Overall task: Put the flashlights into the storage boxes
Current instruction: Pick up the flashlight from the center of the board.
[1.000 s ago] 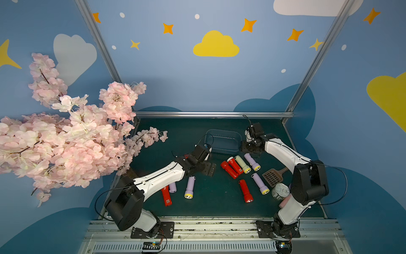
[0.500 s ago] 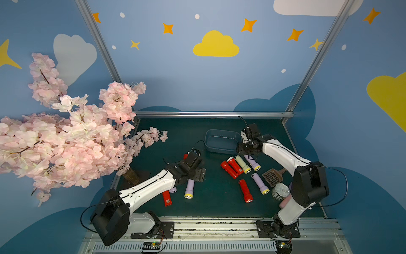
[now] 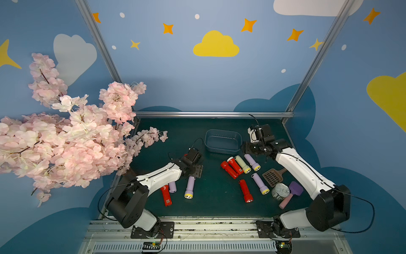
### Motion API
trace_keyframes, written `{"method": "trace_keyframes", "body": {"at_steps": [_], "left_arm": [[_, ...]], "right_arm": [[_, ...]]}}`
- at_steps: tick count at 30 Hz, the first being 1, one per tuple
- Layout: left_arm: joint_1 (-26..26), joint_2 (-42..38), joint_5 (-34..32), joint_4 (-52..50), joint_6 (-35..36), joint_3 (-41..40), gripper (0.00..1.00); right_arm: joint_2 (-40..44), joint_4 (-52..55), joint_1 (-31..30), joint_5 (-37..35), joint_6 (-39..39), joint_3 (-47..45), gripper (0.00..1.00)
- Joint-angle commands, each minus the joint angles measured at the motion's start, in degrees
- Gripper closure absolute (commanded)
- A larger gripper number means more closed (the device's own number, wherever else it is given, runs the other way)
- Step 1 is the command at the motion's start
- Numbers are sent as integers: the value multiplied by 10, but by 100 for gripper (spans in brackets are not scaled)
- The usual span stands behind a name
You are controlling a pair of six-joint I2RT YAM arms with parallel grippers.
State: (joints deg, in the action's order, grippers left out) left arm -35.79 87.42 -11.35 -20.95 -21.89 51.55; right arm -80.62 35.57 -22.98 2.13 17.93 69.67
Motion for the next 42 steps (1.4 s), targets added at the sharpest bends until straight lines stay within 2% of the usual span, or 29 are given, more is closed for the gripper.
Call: {"method": "trace_keyframes", "body": {"at_steps": [1, 9, 17, 24, 28, 31, 35, 42], "left_arm": [[5, 20, 13, 1, 16, 37, 25], [23, 59, 19, -15, 27, 75, 26], [26, 64, 17, -15, 26, 74, 25], [28, 78, 27, -13, 28, 74, 21], [29, 56, 48, -15, 26, 73, 16], [29, 26, 75, -11, 26, 66, 1], [28, -21, 112, 8, 28, 44, 1], [27, -96, 107, 18, 13, -1, 1]], "right_arm": [[27, -3, -2, 10, -2, -16, 42], [14, 10, 0, 9, -7, -7, 42], [11, 37, -4, 20, -13, -30, 44], [4, 41, -53, 38, -23, -62, 46], [-16, 47, -79, 35, -26, -69, 48], [-29, 46, -92, 35, -26, -73, 49], [-60, 54, -106, 43, -32, -68, 53], [-99, 53, -133, 29, -31, -85, 60]]}}
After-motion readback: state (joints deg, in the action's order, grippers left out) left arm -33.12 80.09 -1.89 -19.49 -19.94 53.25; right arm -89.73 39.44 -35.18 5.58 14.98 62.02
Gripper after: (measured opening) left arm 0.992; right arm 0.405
